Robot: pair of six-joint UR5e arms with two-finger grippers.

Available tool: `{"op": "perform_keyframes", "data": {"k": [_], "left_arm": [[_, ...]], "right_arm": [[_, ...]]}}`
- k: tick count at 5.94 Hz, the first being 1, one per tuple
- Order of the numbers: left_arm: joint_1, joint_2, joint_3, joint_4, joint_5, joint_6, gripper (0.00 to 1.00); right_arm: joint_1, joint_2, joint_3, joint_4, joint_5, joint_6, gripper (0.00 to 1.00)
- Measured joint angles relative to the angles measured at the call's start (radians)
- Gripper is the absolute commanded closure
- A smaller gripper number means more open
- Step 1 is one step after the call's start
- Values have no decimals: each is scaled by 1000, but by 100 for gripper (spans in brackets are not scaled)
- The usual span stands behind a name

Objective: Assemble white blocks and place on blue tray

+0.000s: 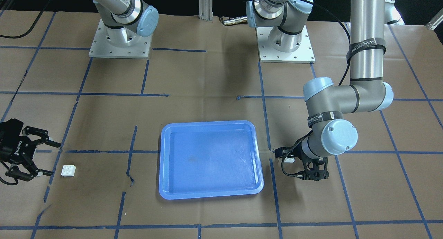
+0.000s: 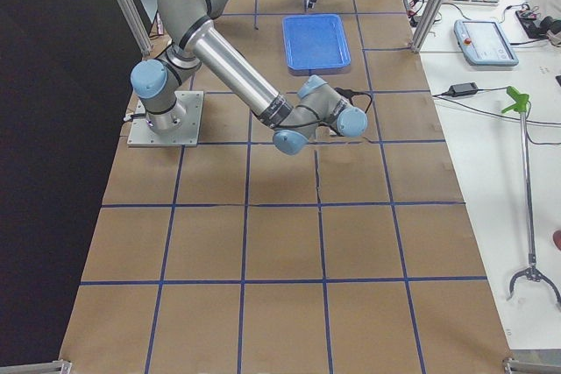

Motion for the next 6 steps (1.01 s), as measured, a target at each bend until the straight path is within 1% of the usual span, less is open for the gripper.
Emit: {"op": "perform_keyframes", "data": {"k": [1, 2, 3, 4, 5, 6], "left_arm": [[-5, 5, -5, 13, 0, 14, 35], [-7, 11, -6, 17, 1, 32, 57], [-8, 13, -6, 18, 1, 62, 74], [-9, 14, -5, 19, 1, 95, 89], [-9, 15, 0, 19, 0, 117, 96], [-9, 23, 8, 18, 1, 139, 96]], "right_arm": [[-1, 44, 1, -29, 17, -10, 0], [-1, 72, 2, -48, 21, -13, 0], [-1, 85, 2, -56, 21, -14, 3], [-1, 88, 1, -58, 22, -13, 24], [-1, 89, -2, -57, 24, -11, 31], [-1, 89, -2, -58, 25, -9, 41]]}}
